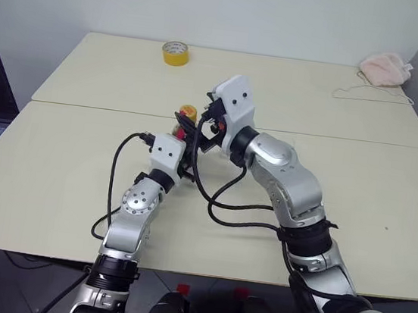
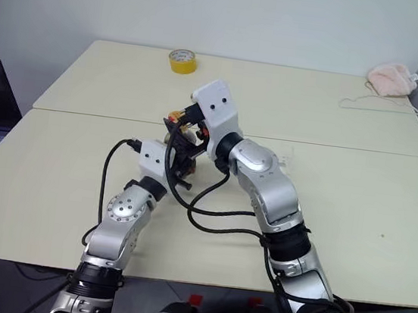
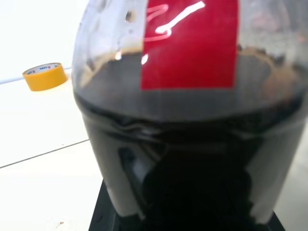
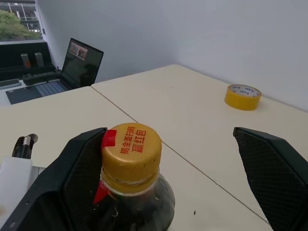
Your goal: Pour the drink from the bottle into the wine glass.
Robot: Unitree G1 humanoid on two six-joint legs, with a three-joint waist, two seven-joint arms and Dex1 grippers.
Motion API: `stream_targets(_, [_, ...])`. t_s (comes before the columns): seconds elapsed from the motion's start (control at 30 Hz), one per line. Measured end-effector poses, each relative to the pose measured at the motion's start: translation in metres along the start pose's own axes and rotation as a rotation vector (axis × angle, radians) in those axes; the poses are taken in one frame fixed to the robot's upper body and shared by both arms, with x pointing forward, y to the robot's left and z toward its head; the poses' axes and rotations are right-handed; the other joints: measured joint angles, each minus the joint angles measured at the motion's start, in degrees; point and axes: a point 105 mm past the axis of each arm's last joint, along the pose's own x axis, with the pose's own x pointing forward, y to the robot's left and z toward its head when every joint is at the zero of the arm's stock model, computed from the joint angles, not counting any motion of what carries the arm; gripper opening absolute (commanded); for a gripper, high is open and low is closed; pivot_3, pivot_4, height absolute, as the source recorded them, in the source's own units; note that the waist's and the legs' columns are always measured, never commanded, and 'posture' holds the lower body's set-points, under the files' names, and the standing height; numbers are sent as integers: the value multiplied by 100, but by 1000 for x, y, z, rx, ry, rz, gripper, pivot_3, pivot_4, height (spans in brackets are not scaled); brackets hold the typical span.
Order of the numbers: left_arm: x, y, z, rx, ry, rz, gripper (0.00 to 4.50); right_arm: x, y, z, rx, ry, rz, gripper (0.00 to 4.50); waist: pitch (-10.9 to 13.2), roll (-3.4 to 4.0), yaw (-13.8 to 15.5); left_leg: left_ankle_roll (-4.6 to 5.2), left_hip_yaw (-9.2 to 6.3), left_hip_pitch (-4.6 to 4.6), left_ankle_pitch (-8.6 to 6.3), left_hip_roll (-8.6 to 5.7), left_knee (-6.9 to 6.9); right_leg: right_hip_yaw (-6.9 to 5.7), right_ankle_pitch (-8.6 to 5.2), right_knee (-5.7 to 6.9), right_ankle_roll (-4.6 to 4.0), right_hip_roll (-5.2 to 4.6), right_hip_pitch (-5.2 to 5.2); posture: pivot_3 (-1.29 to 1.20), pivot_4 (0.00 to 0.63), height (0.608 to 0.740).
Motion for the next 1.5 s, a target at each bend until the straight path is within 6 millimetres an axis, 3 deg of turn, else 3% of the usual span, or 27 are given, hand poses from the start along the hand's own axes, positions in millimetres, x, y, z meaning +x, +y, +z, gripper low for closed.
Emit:
stream_targets(0.23, [1,0,1,1,-2,-1,971,-12,-2,2,19,0,0,4458,0,0,1,0,-1,0,0,0,0,0,0,1,0,0,-1,0,150,740])
stream_targets(0.37, [0,3,1,2,-1,11,970,-25,-20,8,24,-12,-61,4458,0,0,12,0,-1,-1,0,-1,2,-1,0,-1,0,0,2,0,150,740])
stream_targets(0.57, [0,5,1,0,-2,17,970,-34,-33,-2,45,26,-108,4458,0,0,4,0,1,-1,0,0,-1,0,0,0,0,0,0,0,150,740])
stream_targets(0.97, [-1,9,3,-8,-20,29,969,-49,-30,-16,56,63,-54,4458,0,0,13,0,0,-1,0,1,-1,-2,0,-2,0,0,3,0,150,740])
stream_targets(1.1, [-4,22,2,-28,-20,69,969,-57,-28,-30,79,98,-30,4458,0,0,12,0,1,-1,0,0,1,-1,0,-3,0,1,3,0,150,740])
stream_targets(1.5, [-9,39,-3,-42,-10,119,969,-70,-28,-38,67,126,29,4458,0,-1,33,0,0,-1,0,-1,1,-3,0,-5,0,0,6,0,150,740])
